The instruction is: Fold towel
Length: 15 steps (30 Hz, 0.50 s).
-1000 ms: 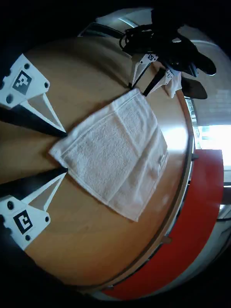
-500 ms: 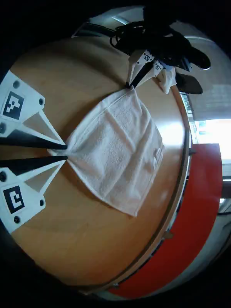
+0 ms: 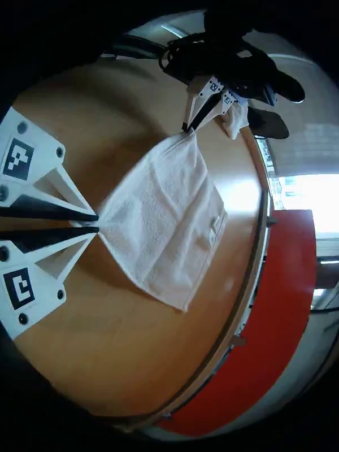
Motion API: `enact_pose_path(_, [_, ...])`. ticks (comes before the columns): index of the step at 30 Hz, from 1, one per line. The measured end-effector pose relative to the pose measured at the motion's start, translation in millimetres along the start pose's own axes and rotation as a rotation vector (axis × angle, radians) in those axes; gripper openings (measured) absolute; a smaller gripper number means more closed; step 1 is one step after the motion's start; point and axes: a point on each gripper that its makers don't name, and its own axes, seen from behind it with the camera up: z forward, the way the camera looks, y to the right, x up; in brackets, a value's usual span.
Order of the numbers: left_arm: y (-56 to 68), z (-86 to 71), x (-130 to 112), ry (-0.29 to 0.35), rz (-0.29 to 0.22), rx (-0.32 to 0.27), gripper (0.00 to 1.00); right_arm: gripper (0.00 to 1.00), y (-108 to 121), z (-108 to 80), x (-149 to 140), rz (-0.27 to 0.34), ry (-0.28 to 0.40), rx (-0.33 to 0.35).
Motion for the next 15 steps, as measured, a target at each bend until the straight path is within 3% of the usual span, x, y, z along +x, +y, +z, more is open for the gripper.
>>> enact_pose_path(8, [5.3,7.1,-8,-0.023,0.021,0.002,0.13,0.04,-1,8.1,-17,-0.043,-0.067,0.003])
enact_pose_path(15, [6.8,7.2,-8,-0.025,0.019,-0.001,0.13,0.01,-2,8.5,-16,-0.055,-0.073,0.002])
